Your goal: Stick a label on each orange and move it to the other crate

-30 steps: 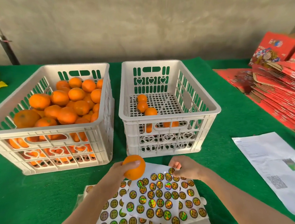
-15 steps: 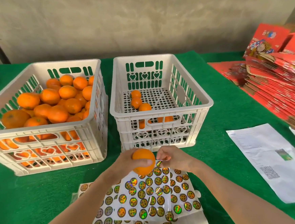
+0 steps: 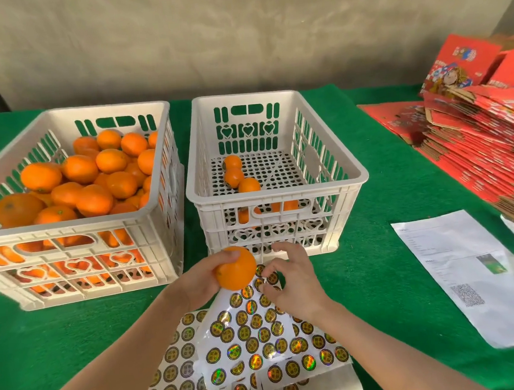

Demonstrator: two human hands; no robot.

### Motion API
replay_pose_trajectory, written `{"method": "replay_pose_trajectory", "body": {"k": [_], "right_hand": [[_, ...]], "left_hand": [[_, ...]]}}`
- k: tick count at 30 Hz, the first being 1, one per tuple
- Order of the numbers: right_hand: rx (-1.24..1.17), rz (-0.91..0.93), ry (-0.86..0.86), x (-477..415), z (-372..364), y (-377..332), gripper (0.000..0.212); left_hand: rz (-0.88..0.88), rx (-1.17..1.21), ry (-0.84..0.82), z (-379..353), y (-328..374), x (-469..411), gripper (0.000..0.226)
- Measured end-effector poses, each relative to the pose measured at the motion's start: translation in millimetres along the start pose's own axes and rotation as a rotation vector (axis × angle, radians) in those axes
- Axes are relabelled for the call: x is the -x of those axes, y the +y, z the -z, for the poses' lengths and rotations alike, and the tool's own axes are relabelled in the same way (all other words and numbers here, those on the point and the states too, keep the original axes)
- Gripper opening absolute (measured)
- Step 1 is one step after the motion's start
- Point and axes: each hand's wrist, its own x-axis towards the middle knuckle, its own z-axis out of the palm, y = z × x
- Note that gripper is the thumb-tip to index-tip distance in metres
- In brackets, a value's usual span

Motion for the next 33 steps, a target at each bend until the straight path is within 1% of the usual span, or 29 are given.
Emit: {"method": "replay_pose_trajectory", "body": {"k": [4, 12, 15, 18, 21, 23, 24, 25, 27, 28, 30, 31, 33], "right_hand": [[0.037, -0.049, -0.031, -0.5, -4.1, -4.0, 0.021], [0.034, -0.02, -0.05, 2.7, -3.6, -8.0, 0.011], [-0.047, -0.008, -0.022, 5.6, -0.7, -9.8, 0.006], [-0.188, -0.113, -0.037, 5.2, 5.7, -9.5, 0.006], [-0.315, -0.319, -0.049, 2.4, 11.6, -7.7, 0.019], [-0.433, -0.448, -0.04, 1.0, 14.4, -6.7, 0.022], [-0.497, -0.497, -0.037, 0.6, 15.9, -6.0, 0.022], [-0.566, -0.538, -0.039, 0.7, 18.0, -6.0, 0.021], [-0.728, -0.586, -0.041, 0.6, 24.4, -9.0, 0.016], [-0.804, -0.589, -0.036, 0.3, 28.6, -11.6, 0.016], [-0.917, -0.551, -0.026, -0.7, 38.2, -19.2, 0.018], [-0.95, -0.51, -0.027, -1.4, 43.0, -24.0, 0.018], [-0.956, -0.402, -0.031, -3.7, 51.7, -35.0, 0.017]], "left_hand": [[-0.007, 0.029, -0.004, -0.3, -2.6, -0.9, 0.104], [-0.012, 0.01, -0.055, 0.1, -3.2, -6.0, 0.103], [-0.009, -0.021, -0.091, 0.5, -3.5, -8.1, 0.097], [0.031, -0.077, -0.093, -0.2, -3.0, -7.9, 0.085], [0.047, -0.275, -0.082, -4.6, -1.2, -4.1, 0.068], [0.026, -0.342, -0.058, -7.0, 1.7, 0.0, 0.05], [0.01, -0.356, -0.054, -7.4, 3.8, 2.4, 0.046], [-0.015, -0.373, -0.045, -7.3, 4.9, 4.3, 0.05], [-0.081, -0.384, -0.014, -6.6, 6.0, 6.9, 0.072], [-0.103, -0.348, 0.0, -7.2, 7.2, 8.8, 0.079], [-0.127, -0.164, 0.008, -9.7, 9.3, 13.7, 0.077], [-0.129, -0.059, -0.006, -11.0, 9.8, 15.6, 0.078], [-0.114, 0.127, -0.049, -14.4, 11.7, 19.3, 0.087]]}}
